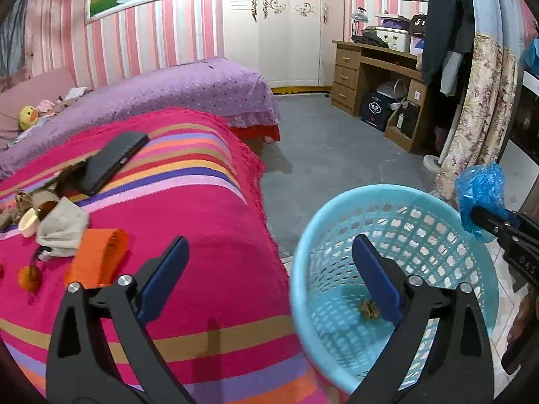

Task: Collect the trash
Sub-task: 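Carry both items over the light-blue basket and open both tools to drop them, then grasp the orange peel with the left tool while the right tool grasps the orange deflated balloon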

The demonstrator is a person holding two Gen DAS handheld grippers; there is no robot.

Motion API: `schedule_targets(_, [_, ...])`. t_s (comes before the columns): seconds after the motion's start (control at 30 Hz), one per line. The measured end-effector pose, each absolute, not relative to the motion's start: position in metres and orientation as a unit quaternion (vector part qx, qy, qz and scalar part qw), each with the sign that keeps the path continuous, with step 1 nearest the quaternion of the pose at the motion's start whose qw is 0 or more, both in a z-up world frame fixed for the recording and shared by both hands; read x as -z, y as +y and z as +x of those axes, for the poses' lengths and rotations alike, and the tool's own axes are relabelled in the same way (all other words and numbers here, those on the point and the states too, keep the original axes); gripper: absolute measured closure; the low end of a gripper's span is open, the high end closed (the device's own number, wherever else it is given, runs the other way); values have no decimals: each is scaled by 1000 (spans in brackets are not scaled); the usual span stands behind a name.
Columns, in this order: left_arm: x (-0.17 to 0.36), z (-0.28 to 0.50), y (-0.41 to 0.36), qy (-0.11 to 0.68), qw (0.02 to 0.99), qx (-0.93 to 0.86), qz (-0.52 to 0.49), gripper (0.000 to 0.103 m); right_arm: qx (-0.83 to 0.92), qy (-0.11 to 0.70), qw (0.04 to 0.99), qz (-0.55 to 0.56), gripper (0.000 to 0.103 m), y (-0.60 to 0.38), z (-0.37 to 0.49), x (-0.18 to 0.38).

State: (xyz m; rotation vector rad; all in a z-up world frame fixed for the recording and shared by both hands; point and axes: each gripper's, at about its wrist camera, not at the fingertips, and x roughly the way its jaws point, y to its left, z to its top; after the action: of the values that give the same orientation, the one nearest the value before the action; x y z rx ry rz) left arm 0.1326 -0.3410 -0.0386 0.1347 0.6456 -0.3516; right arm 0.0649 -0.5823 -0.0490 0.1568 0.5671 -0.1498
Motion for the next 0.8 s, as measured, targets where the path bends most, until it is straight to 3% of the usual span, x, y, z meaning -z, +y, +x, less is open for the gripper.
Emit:
schedule_targets(0.03, [37, 132, -342, 313, 932, 171, 67, 8, 75, 281, 954, 77, 67, -581, 67, 50])
schedule_targets(0.13, [34, 128, -337, 306, 935, 168, 67, 8, 94, 283, 953, 60, 27, -575, 71, 52])
schedule_targets(0.27, [32, 126, -327, 304, 936, 166, 65, 7, 110, 281, 952, 47, 12, -568, 70, 49])
schedule_targets(0.43, [27, 122, -310, 300, 938, 162, 57, 6, 139, 274, 951, 39, 5, -562, 65, 42])
schedule_targets(0.8, [8, 116, -243, 288, 946, 135, 63, 6, 130, 247, 958, 65, 5, -517, 67, 18])
